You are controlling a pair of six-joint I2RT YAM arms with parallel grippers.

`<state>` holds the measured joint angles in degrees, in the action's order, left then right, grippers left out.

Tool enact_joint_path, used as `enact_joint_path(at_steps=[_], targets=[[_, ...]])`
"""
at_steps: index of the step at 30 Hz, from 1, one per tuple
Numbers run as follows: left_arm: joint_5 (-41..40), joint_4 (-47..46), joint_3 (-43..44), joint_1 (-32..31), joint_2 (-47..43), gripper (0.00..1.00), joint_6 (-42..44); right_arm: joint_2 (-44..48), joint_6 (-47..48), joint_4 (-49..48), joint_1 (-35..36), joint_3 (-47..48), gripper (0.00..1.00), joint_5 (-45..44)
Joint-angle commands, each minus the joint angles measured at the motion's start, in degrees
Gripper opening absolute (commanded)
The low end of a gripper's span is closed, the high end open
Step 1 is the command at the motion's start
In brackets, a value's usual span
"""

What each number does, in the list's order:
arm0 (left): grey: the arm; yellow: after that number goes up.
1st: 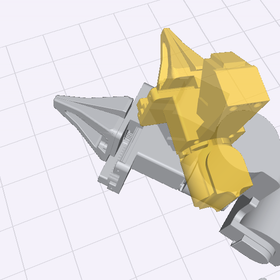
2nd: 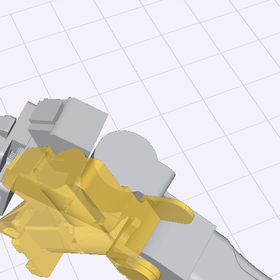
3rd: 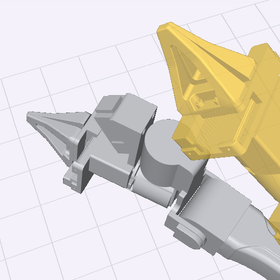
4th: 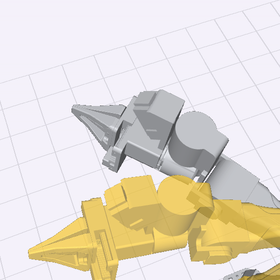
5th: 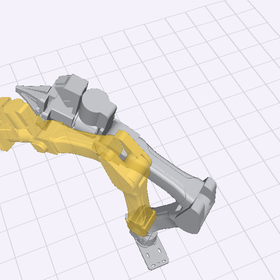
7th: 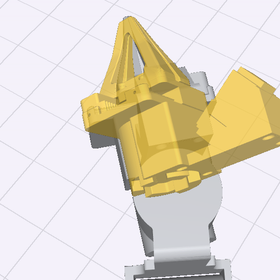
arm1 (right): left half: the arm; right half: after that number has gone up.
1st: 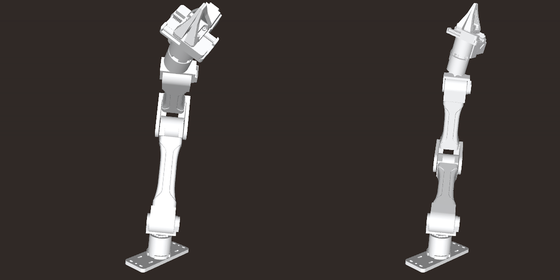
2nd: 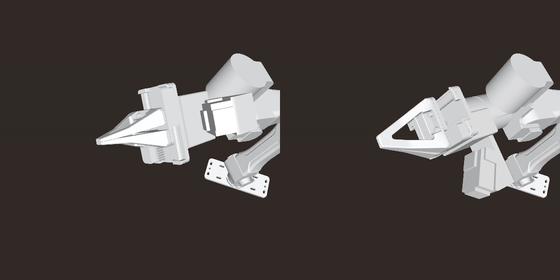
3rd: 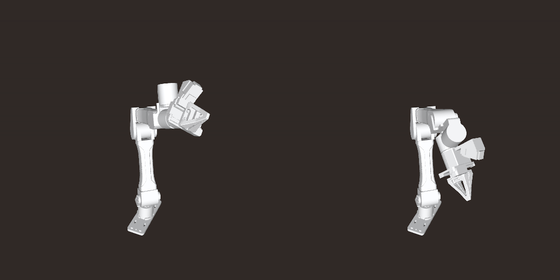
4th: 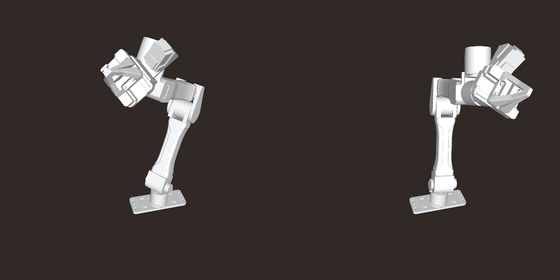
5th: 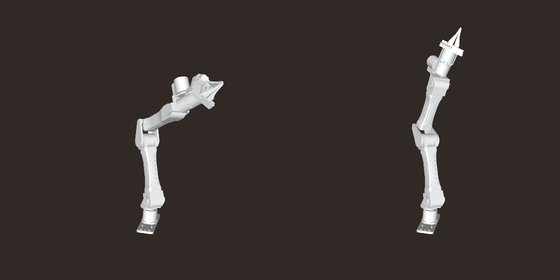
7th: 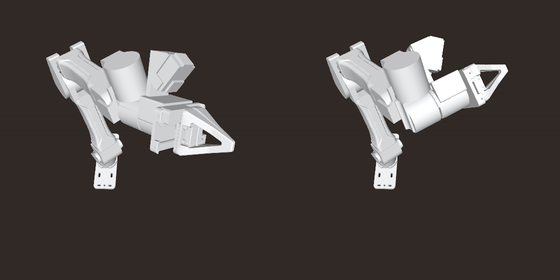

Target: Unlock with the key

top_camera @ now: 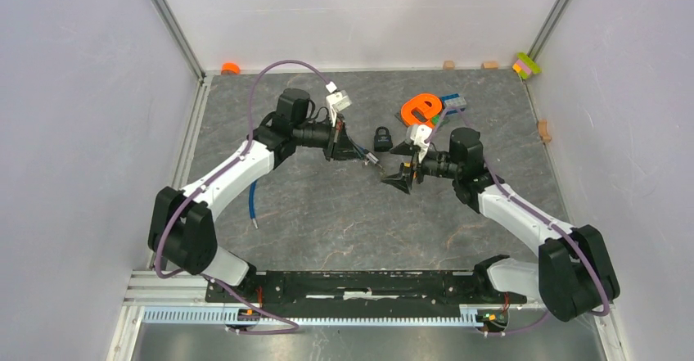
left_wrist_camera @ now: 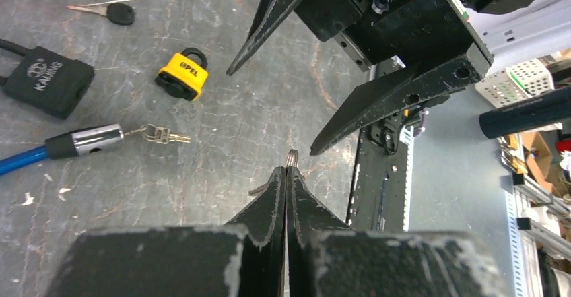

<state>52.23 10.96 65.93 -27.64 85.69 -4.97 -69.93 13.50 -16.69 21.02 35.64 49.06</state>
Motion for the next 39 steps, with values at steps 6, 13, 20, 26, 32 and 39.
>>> enact_joint_path(at_steps=[6, 13, 20, 26, 32, 39], targets=[[7.7, -10.7, -4.4, -2.9, -4.2, 0.02, -5.8, -1.6, -2.3, -5.2, 4.5, 2.9, 0.81, 5.0], [8.0, -12.9, -5.6, -3.6, -5.5, 0.02, -6.1, -3.1, -4.9, -7.2, 5.7, 2.9, 0.65, 6.4], [8.0, -13.0, -6.3, -3.8, -6.1, 0.02, -5.8, -3.6, -7.5, -9.5, 5.7, 3.4, 0.52, 8.5], [7.8, -13.0, -6.3, -3.8, -5.9, 0.02, -5.6, -3.0, -8.7, -10.5, 5.8, 2.8, 0.45, 9.8], [7.9, -13.1, -6.4, -3.8, -5.8, 0.02, -5.6, -3.3, -8.7, -10.4, 5.8, 2.8, 0.28, 10.1], [8.0, -12.7, -7.2, -3.8, -6.1, 0.02, -4.6, -2.7, -3.2, -4.7, 5.7, 3.6, 0.13, 8.5]])
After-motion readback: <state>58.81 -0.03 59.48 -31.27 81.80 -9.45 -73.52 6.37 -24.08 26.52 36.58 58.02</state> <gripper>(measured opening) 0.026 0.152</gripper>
